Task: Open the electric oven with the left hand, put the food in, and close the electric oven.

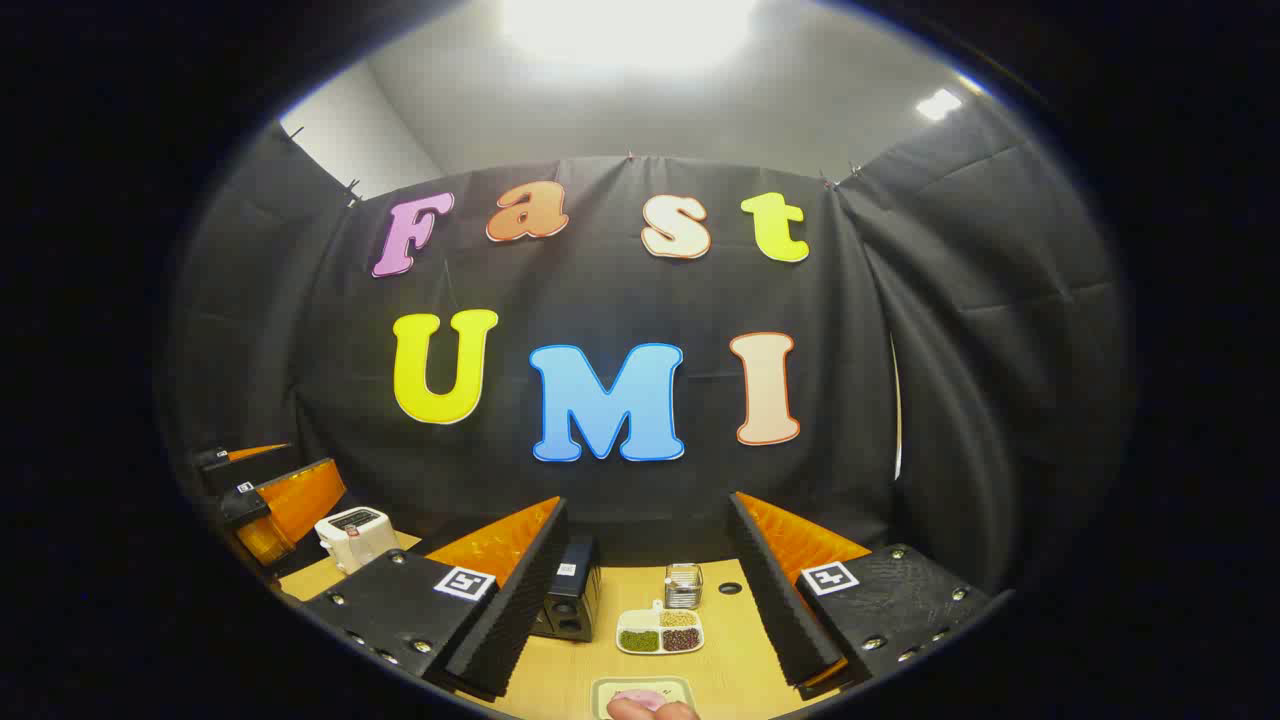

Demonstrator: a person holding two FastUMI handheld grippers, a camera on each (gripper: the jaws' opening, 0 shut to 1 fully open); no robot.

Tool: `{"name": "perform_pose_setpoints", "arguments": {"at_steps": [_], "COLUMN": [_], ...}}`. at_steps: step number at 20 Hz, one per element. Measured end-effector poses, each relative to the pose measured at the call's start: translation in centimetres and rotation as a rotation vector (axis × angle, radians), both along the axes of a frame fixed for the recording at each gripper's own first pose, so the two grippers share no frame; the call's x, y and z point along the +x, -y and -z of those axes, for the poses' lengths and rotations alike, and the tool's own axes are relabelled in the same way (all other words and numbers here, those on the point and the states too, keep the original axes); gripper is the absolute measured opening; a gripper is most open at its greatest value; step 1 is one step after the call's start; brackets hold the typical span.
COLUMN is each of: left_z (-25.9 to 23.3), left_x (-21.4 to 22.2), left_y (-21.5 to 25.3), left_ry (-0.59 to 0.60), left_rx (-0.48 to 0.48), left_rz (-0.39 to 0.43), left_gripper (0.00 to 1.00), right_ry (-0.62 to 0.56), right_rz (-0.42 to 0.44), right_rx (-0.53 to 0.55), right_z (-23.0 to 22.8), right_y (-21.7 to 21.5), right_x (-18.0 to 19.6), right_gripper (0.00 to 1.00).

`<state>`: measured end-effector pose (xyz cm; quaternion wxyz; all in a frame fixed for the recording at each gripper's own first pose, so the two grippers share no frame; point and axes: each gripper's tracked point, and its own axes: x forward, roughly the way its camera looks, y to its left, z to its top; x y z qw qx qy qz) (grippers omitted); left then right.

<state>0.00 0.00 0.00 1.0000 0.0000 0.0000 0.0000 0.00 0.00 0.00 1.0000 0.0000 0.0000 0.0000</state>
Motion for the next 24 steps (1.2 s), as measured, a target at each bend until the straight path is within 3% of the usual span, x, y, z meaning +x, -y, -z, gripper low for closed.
{"name": "perform_pose_setpoints", "arguments": {"at_steps": [3, 4, 8, 11, 13, 16, 17, 21, 24], "left_z": [-0.2, -0.3, -0.3, 0.0, 0.1, 0.1, 0.2, 0.4, 1.0], "left_x": [0.4, 0.5, 0.8, 1.0, 1.3, 1.3, 1.4, 1.7, 2.2], "left_y": [0.0, 0.2, 0.6, 0.9, 1.3, 1.1, 1.0, 0.1, -0.8], "left_ry": [-0.001, 0.0, 0.007, 0.009, 0.009, 0.009, 0.009, 0.008, -0.006], "left_rx": [0.006, 0.004, 0.013, 0.026, 0.012, -0.005, -0.012, -0.025, -0.027], "left_rz": [-0.027, -0.031, -0.049, -0.058, -0.049, -0.039, -0.029, 0.02, 0.042], "left_gripper": [0.94, 0.98, 0.95, 0.98, 0.94, 0.98, 0.94, 0.98, 0.95], "right_ry": [0.004, 0.002, -0.006, -0.034, -0.051, -0.05, -0.05, -0.053, -0.061], "right_rz": [-0.014, -0.02, -0.044, -0.069, -0.073, -0.065, -0.055, -0.027, -0.013], "right_rx": [0.011, 0.019, 0.014, 0.023, 0.032, 0.05, 0.058, 0.062, 0.077], "right_z": [0.1, 0.3, 1.1, 1.9, 2.3, 2.3, 2.1, 2.0, 2.5], "right_y": [0.8, 1.0, 2.0, 2.0, 1.9, 1.0, 0.7, -0.9, -2.1], "right_x": [0.5, 0.5, 1.3, 1.5, 1.2, 0.6, 0.3, -0.6, -0.8], "right_gripper": [0.96, 0.96, 0.96, 0.96, 0.96, 0.96, 0.96, 0.96, 0.96]}}
